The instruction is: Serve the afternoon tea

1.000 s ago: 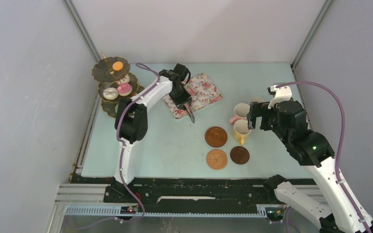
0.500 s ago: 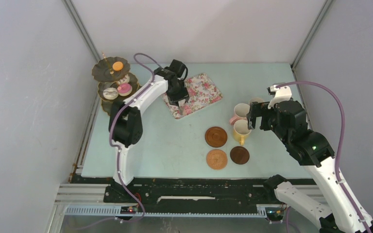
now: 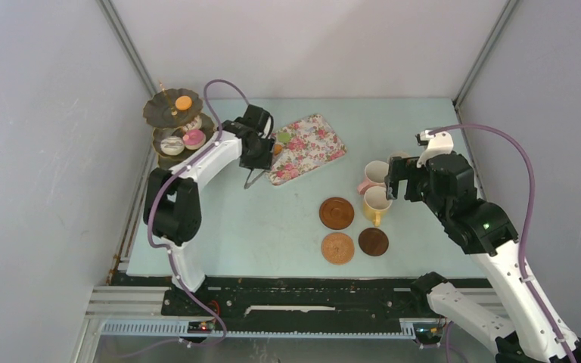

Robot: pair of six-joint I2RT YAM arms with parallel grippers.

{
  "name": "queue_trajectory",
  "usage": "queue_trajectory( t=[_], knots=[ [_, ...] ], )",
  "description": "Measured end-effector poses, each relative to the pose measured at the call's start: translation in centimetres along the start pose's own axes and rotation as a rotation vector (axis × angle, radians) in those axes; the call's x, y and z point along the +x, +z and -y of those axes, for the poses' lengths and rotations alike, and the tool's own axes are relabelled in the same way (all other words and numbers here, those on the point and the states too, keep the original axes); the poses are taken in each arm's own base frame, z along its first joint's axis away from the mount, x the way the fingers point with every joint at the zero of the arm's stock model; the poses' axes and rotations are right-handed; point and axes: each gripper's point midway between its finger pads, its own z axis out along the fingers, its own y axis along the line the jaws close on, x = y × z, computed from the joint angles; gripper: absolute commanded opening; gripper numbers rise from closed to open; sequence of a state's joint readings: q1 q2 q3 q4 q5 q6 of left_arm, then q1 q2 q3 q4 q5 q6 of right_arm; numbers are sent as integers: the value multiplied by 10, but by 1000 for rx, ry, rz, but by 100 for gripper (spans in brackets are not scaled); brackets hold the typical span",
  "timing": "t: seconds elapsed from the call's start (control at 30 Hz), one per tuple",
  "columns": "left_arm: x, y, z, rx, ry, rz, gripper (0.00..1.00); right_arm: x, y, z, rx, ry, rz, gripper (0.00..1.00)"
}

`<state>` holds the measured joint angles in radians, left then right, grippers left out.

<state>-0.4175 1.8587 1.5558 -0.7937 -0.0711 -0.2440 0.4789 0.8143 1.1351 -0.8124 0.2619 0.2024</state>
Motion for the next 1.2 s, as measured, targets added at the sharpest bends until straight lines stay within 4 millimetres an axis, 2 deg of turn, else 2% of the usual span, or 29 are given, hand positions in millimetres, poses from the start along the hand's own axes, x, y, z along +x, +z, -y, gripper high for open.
queue_trajectory(
  t=[0.1,0.33,0.6,0.83,1.2],
  knots=[
    [4,7,-11,21,26,-13,55,1,2,1,6,7,-6,100],
    [-17,3,-26,129,10,27,52,2,5,2,11,14,-19,100],
    [-31,2,-17,240,3,35,53,5,10,0,7,14,-38,100],
    [-32,12,-21,254,-35,-26,54,6,11,-2,2,13,-43,100],
    [-30,16,-22,250,-51,-72,54,6,10,-2,1,13,-43,100]
  ],
)
